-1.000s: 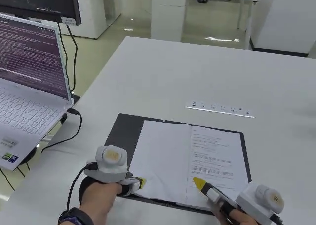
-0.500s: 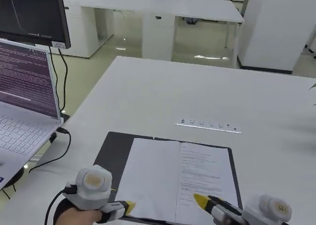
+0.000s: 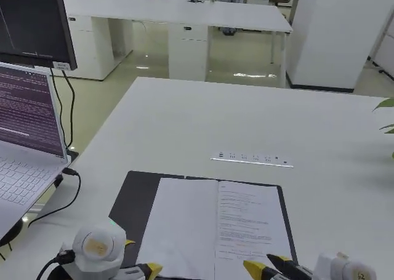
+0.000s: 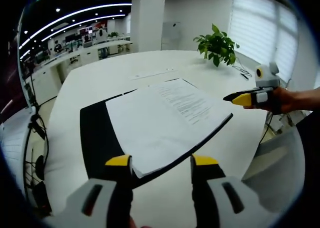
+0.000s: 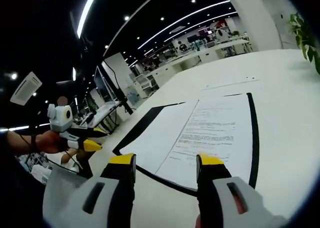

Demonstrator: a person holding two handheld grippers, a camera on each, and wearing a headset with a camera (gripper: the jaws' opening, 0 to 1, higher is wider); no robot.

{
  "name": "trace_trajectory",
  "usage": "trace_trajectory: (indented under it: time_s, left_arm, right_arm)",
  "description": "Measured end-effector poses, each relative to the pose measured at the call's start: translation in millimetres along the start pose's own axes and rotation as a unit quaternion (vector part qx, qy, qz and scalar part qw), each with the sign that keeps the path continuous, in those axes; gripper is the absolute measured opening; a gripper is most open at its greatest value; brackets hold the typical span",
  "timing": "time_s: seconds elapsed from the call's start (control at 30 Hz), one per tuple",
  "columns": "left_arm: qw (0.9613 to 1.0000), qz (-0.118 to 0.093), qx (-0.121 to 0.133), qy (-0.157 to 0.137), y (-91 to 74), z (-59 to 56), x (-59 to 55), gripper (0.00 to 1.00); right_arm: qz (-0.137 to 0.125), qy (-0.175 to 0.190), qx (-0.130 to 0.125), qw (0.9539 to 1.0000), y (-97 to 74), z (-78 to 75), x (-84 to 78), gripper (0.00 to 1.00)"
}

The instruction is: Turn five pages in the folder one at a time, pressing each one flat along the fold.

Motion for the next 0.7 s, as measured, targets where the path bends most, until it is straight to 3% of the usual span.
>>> trace_trajectory:
  time_s: [0.13,0.4,0.53,0.7]
  left_arm:
    - [0.9998,0.005,-0.005,0.016,-5.0,-5.8,-6.2,0.49]
    - [0.9999,0.007,-0.003,0.013,-14.2,-11.6,-15.6,0.55]
    - [0.9999,0.012,-0.006,-0.003,-16.1,-16.5,-25.1,0.57]
    - [0.9999,0.011,-0.005,-0.008,-17.9,-17.5,-24.5,0.57]
  right_arm:
    - [0.014,-0.026,-0.003,0.9996,-8.0,3.0,-8.3,0.5]
    - [0.043,-0.069,-0.025,0.9964,-25.6,3.1,-22.8,0.54]
    - [0.045,-0.068,-0.032,0.9962,-33.3,2.6,-29.5,0.55]
    - [0.043,-0.064,-0.047,0.9959,-44.2,0.9,-34.3,0.56]
Point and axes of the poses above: the centre of the closed fingertips' face, and the gripper's own axes: y roughly forward along the fingers, z roughly to its left, x roughly out of its top, the point moved 8 cm from there along -y, roughly backward along the fingers, and after that the axes turned 10 degrees about y, right-handed, at the moved point
